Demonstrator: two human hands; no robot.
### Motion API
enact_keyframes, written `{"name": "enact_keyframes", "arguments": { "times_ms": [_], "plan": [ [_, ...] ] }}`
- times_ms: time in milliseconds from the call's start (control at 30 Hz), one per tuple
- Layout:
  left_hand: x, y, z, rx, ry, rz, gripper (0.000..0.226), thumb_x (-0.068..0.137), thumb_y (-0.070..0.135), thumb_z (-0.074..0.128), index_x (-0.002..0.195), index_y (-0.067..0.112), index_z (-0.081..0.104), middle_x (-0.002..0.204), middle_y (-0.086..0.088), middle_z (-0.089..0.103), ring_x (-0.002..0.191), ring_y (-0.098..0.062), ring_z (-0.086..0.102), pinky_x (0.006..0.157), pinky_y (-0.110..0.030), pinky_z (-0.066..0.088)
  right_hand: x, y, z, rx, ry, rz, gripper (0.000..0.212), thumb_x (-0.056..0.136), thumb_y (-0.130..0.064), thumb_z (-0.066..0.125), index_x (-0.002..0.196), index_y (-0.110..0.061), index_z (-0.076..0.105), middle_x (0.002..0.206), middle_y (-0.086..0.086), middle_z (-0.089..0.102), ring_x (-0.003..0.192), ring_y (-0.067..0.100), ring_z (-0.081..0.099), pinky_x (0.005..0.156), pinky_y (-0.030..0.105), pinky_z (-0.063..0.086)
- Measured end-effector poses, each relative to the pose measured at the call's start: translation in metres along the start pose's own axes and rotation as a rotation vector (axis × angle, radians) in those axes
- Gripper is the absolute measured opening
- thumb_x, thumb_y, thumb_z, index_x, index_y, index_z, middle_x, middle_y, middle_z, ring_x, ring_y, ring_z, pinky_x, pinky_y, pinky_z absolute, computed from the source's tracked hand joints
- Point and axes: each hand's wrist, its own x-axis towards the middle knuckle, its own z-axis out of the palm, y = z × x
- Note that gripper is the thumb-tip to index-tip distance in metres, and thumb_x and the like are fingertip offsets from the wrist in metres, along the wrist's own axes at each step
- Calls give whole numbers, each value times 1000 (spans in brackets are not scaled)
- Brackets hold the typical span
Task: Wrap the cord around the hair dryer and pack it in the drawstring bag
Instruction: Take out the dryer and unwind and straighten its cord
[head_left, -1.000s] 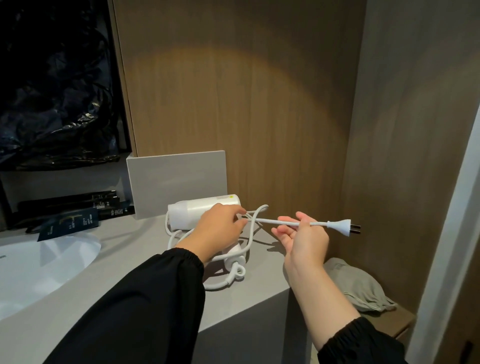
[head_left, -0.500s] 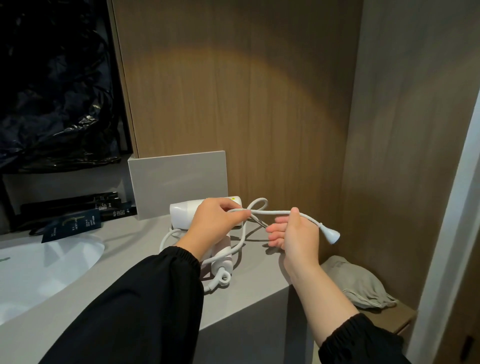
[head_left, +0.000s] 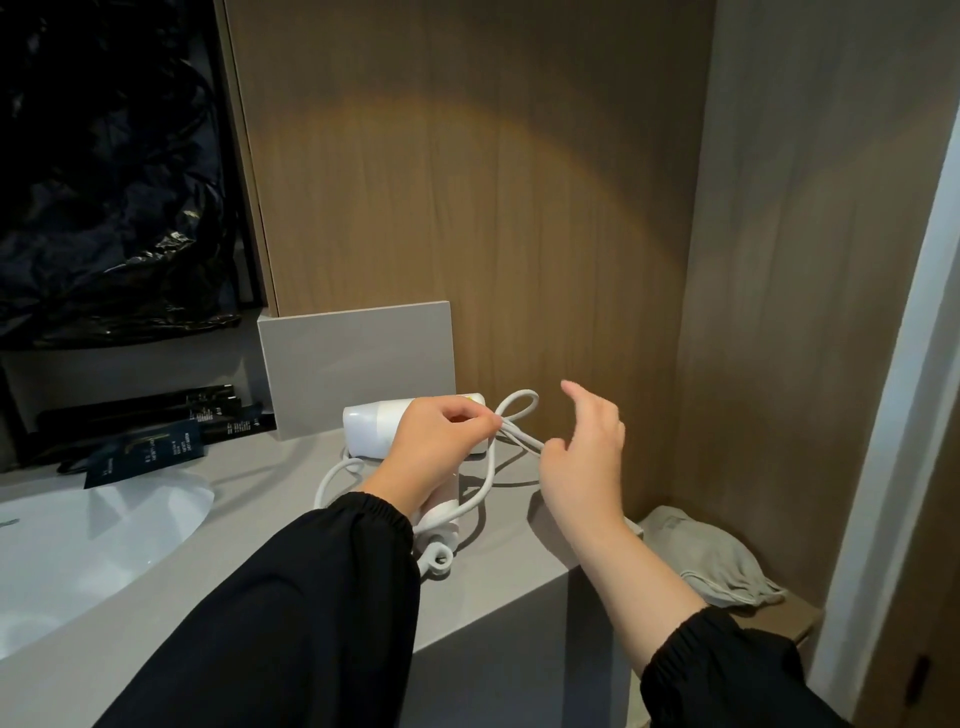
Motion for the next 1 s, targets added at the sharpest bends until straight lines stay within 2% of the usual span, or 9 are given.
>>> {"name": "enact_keyframes", "arguments": {
  "times_ms": [100,167,267,400,500,667,767,900,1000],
  "plan": [
    [-1,-1,-1,-23,-32,13,11,85,11,69,75,13,74,66,3,64,48,2,53,46,-7,39,4,0,8,-121,-179,-94,76,85,9,56,144,-35,34,151,-6,25,135,13,26,106,29,40],
    [-1,-3,-1,15,-34,22,8,85,14,70,78,15,74,73,1,67,56,-1,56,47,-6,40,8,2,7,-176,-306,-122,83,83,11,57,145,-38,32,155,-7,18,141,17,19,111,41,37],
    [1,-5,0,17,-35,23,7,84,14,70,78,16,74,78,0,69,63,-5,58,50,-5,41,15,9,0,-247,-379,-227,75,84,7,57,141,-37,37,156,-9,19,142,17,17,115,41,32],
    [3,-7,-1,-12,-25,19,9,83,8,70,77,13,75,76,-1,69,62,-5,58,50,-7,41,16,12,-2,-272,-308,-298,46,88,1,59,126,-25,53,135,-6,45,124,12,40,101,25,41],
    [5,-9,-1,-74,38,-8,12,85,3,66,81,11,74,78,2,67,59,-1,57,50,-6,41,19,16,-4,-387,-213,-309,19,90,-7,59,105,-17,65,109,-5,56,102,13,45,84,23,46],
    [5,-6,-6,-281,110,-60,13,91,3,58,91,6,71,69,1,59,49,-5,50,44,-11,41,24,23,-3,-435,-142,-208,15,94,-16,57,101,-18,70,94,-2,59,92,14,47,76,29,50],
    [10,-8,-15,-336,176,-51,14,92,8,58,90,14,70,73,1,61,58,-6,54,58,-17,48,25,23,-3,-384,-129,-111,12,94,-18,58,99,-18,70,91,0,60,87,17,56,75,29,54],
    [15,-9,-20,-99,218,88,13,90,12,61,82,20,68,73,5,62,69,-11,53,65,-19,45,26,23,-5,-345,-152,-70,15,94,-18,58,101,-15,71,90,2,63,81,17,59,74,26,53],
    [15,-12,-16,386,242,386,3,87,25,66,89,23,66,80,9,59,80,-10,53,72,-20,40,26,22,-4,-366,-141,-75,16,94,-19,59,103,-16,72,91,1,64,81,16,59,75,28,55]
  ]
}}
